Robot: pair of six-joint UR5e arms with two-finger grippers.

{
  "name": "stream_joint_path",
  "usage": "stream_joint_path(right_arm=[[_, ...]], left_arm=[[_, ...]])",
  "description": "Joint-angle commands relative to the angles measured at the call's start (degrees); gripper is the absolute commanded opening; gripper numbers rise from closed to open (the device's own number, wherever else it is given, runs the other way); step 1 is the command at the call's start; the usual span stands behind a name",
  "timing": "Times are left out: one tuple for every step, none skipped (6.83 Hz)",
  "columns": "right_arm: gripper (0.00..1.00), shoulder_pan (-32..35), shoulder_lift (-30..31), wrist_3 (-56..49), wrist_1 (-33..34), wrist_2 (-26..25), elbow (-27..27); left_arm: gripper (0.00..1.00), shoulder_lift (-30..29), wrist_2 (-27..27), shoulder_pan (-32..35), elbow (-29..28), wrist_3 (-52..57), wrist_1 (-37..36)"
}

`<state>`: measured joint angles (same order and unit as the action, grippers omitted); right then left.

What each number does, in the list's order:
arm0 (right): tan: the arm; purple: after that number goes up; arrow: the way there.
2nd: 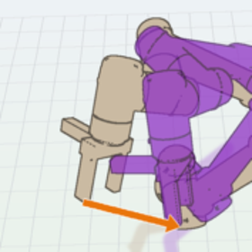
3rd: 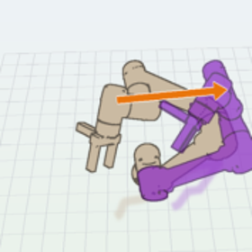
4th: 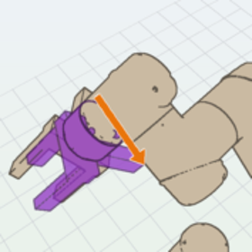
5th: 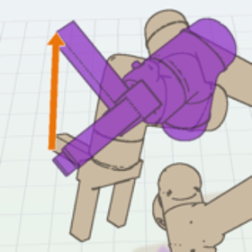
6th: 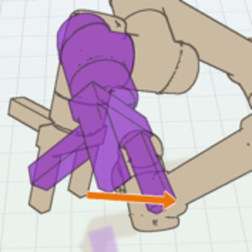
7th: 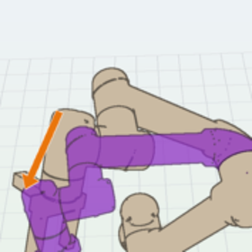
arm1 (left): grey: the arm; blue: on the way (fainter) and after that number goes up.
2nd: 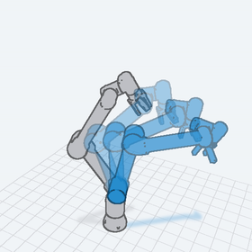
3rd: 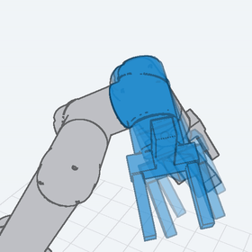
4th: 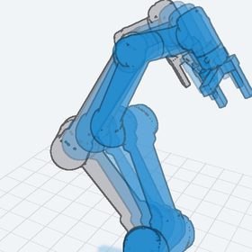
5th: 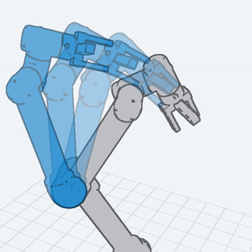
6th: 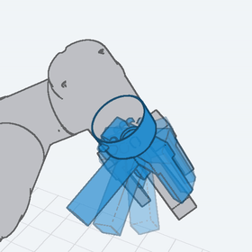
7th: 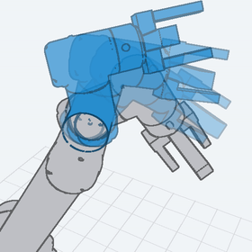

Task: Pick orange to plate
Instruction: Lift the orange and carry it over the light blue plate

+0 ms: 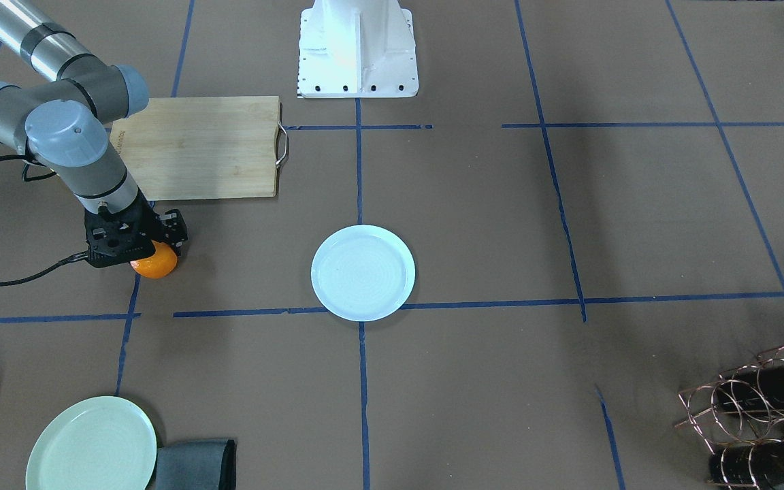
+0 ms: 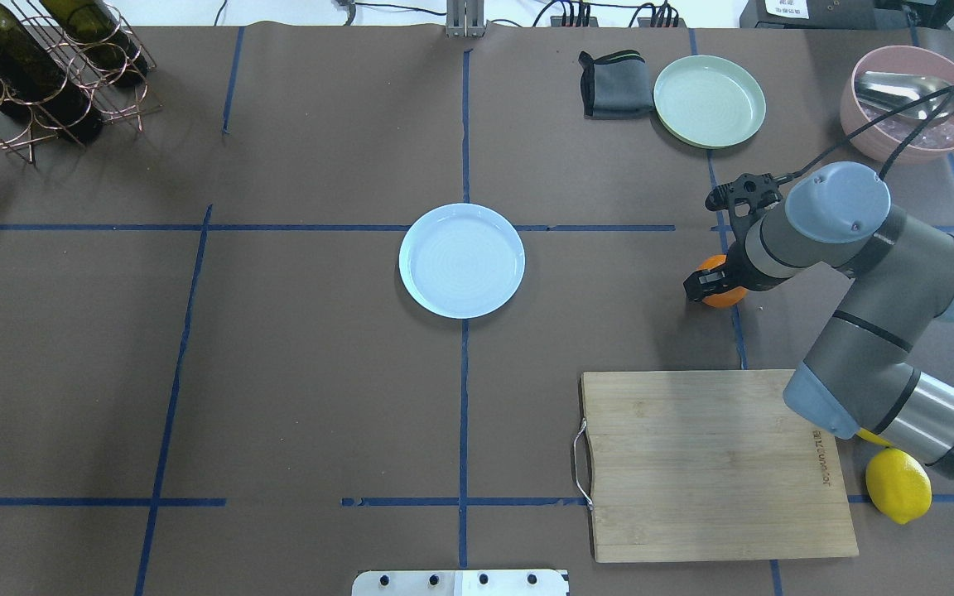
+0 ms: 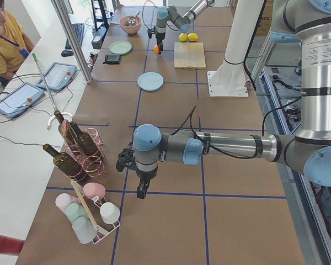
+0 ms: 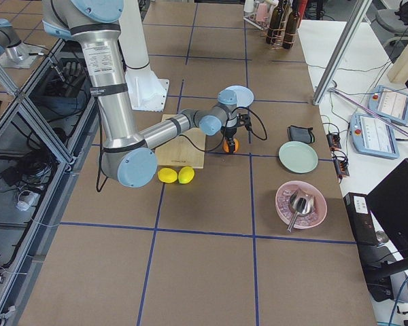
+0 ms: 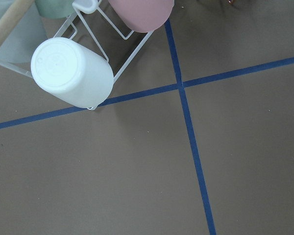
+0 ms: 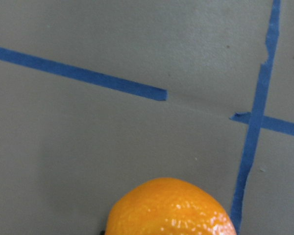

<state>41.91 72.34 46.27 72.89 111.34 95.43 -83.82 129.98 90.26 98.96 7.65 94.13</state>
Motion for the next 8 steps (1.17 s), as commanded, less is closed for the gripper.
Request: stream_joint_path(right_arm=[[0.11,-2.34,-10.84,7.74,8.35,-0.24,-1.38],[0.11,-4.10,-19.08,13.09,11.54,-1.55,-5.74],[0.12,-6.90,-27.00,18.02,11.40,-4.87,-13.00],[0.14,-8.75,-33.08,20.24,11.40,-8.21,-18.91],[0.14,-10.16,-34.88,21.65,11.40,-8.85,-21.23],[0.14,-11.92,-34.98,21.84,11.40,-11.99,-21.60],[0.14,-12.20,-35.33,22.11,11.31,-12.63,-22.12],[0.14,-12.20,-35.25,22.11,11.31,-12.72,-22.22]], left_arm=[[1.00,-0.02,0.01,0.00,0.26,0.00,0.00],[1.00,-0.03,0.10,0.00,0.35,0.00,0.00],[1.00,-0.03,0.10,0.00,0.27,0.09,0.00],[1.00,-0.03,0.10,0.00,0.27,0.09,0.00],[1.00,0.06,0.10,0.00,0.27,0.09,0.00],[1.00,-0.02,0.10,-0.09,0.27,0.09,0.00],[1.00,-0.03,0.10,0.00,0.35,0.09,0.00],[1.00,-0.03,0.10,0.00,0.35,0.09,0.00]])
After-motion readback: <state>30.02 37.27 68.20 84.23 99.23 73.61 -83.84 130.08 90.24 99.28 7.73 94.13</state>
